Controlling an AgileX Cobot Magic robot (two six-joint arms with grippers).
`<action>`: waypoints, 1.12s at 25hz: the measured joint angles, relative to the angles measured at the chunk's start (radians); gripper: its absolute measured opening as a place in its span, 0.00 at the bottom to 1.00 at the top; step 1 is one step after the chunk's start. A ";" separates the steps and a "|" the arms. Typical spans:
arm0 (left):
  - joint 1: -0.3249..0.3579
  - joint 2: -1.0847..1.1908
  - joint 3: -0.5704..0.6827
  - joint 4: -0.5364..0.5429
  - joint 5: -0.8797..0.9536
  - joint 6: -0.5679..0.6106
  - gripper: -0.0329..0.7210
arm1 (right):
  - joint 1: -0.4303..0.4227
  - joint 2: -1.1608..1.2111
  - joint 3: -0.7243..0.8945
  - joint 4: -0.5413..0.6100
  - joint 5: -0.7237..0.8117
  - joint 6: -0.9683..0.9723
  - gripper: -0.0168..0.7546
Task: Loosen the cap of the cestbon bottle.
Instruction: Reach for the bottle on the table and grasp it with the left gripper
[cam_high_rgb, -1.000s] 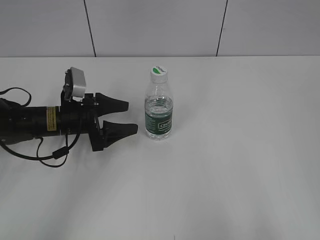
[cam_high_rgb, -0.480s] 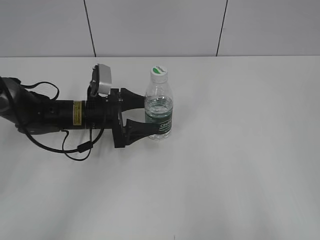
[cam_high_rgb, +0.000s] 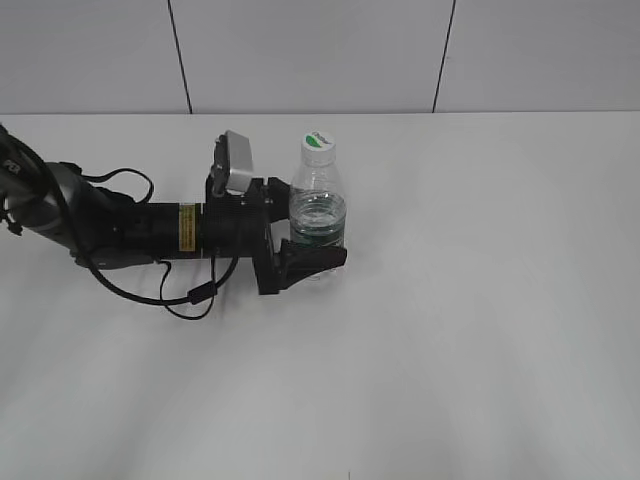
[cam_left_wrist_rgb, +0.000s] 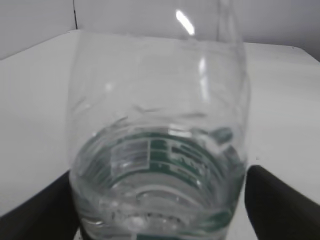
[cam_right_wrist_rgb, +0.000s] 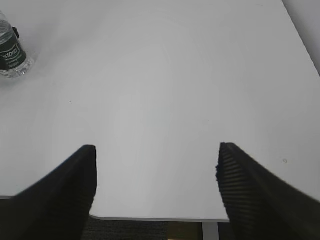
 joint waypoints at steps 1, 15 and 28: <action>-0.003 0.000 -0.001 -0.015 0.000 0.000 0.82 | 0.000 0.000 0.000 0.000 0.000 0.000 0.76; -0.004 0.000 -0.004 -0.026 0.001 0.000 0.59 | 0.000 0.000 0.000 0.000 0.000 0.000 0.76; 0.001 0.000 -0.005 -0.013 -0.001 0.000 0.59 | 0.000 0.000 0.000 0.000 0.000 0.000 0.76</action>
